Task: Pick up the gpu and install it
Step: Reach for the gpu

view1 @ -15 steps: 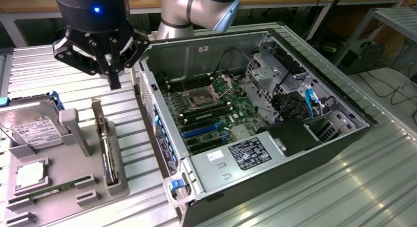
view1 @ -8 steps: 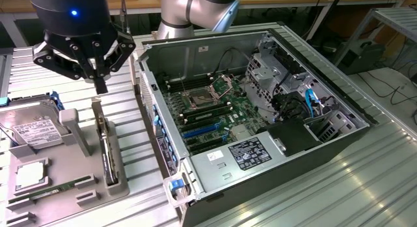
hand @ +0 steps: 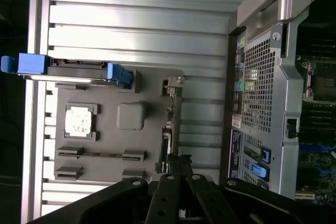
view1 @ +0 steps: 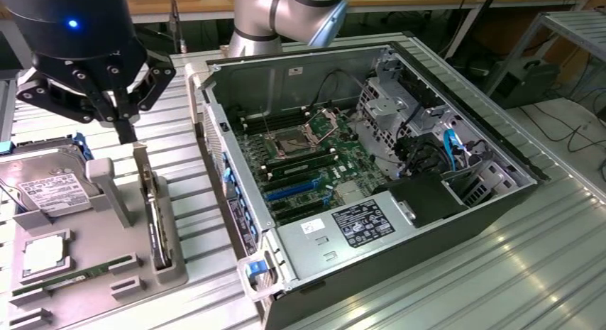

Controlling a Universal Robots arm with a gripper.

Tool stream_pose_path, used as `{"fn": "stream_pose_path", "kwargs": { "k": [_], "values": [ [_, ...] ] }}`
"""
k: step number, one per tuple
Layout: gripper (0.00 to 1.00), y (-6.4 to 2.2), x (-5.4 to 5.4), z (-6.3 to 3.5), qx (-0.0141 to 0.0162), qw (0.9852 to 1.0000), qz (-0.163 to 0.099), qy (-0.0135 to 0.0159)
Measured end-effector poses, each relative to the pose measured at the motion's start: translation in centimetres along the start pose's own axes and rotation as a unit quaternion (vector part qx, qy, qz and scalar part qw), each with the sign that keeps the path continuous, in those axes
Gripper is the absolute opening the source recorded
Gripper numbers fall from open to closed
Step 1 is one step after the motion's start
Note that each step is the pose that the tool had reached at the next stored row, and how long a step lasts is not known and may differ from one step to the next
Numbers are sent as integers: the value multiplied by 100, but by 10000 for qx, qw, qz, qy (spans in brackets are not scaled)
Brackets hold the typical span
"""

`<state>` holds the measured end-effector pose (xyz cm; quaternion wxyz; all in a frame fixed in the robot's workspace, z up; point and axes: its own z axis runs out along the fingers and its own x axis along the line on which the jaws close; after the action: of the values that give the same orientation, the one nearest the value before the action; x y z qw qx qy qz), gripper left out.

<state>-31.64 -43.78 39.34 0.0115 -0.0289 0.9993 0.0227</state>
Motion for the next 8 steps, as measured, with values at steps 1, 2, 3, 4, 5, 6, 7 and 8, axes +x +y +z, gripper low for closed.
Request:
{"fn": "stream_pose_path", "kwargs": {
  "k": [1, 2, 3, 4, 5, 6, 7, 8],
  "values": [
    [11, -5, 24, -1, 0, 10000, -5, 0],
    [11, -9, 49, -1, -1, 10000, -9, 0],
    [11, -12, 72, -1, -1, 10000, -13, 0],
    [11, -14, 95, -2, -1, 10000, -18, 0],
    [11, -15, 113, -2, -1, 10000, -22, 0],
    [11, -16, 122, -3, -2, 10000, -24, 0],
    [11, -16, 124, -3, -2, 10000, -24, 0],
    [11, -16, 124, -3, -2, 10000, -25, 0]
  ]
}}
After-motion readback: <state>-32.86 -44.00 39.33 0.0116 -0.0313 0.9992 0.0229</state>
